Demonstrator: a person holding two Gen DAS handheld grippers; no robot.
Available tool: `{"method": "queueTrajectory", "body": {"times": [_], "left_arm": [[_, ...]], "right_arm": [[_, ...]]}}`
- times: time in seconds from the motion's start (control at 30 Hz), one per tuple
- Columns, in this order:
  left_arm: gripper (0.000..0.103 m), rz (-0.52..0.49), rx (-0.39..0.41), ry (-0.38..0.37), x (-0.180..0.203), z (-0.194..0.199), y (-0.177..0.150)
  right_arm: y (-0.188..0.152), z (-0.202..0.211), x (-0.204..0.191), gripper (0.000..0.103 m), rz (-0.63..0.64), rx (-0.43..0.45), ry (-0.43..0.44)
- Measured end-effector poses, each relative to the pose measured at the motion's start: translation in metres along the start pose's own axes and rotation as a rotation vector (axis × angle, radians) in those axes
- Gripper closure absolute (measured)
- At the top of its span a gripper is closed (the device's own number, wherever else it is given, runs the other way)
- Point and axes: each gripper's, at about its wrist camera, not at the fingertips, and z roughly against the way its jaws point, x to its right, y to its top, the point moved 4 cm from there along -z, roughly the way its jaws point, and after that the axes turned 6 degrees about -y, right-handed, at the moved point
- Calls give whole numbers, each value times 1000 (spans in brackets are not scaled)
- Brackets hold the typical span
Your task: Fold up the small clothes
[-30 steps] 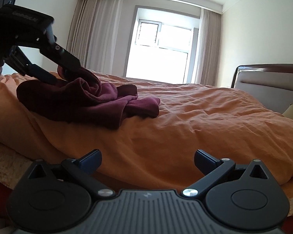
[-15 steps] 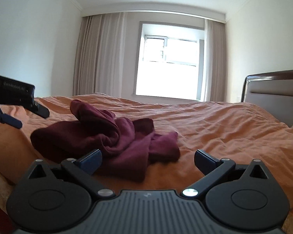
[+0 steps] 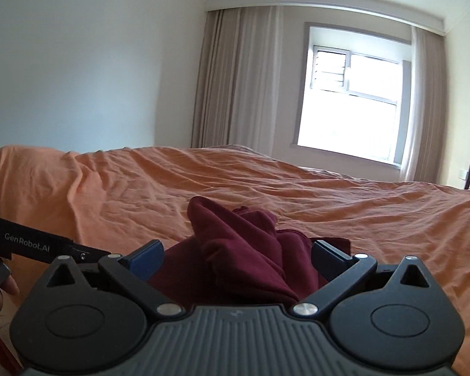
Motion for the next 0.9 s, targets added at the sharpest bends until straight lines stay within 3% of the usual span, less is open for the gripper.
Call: {"method": "queueTrajectory", "body": {"times": [0.07,0.17,0.23,0.3,0.43,0.6,0.67,0.73,0.9], "left_arm": [[1,9,-4,3,-2,-1,-1],[1,13,-11,6,-4,-3,-3],[1,15,-14,5,-2,-4,-3],[1,12,-16,3,1,-5,-3],[1,-7,-14,-11,9,-7,-3],[1,-8,-16,-33,19,-12,-6],[1,-7,-23,-38,21,-14,-9],[1,-6,-29,-36,22,-16,-11],[1,-9,-32,-30,21,-18,-13]], "right_arm": [[0,-12,-6,12,41,-17,7],[4,-27,-1,33,31,-43,1],[5,-31,16,67,-41,-55,15],[7,-29,39,80,-127,-54,-6],[3,-21,88,82,-229,-42,-122],[-22,-22,136,80,-297,-102,-233],[-36,-19,146,73,-318,-129,-260],[-44,-14,150,48,-348,-134,-257],[-52,-5,148,25,-437,-122,-199]]}}
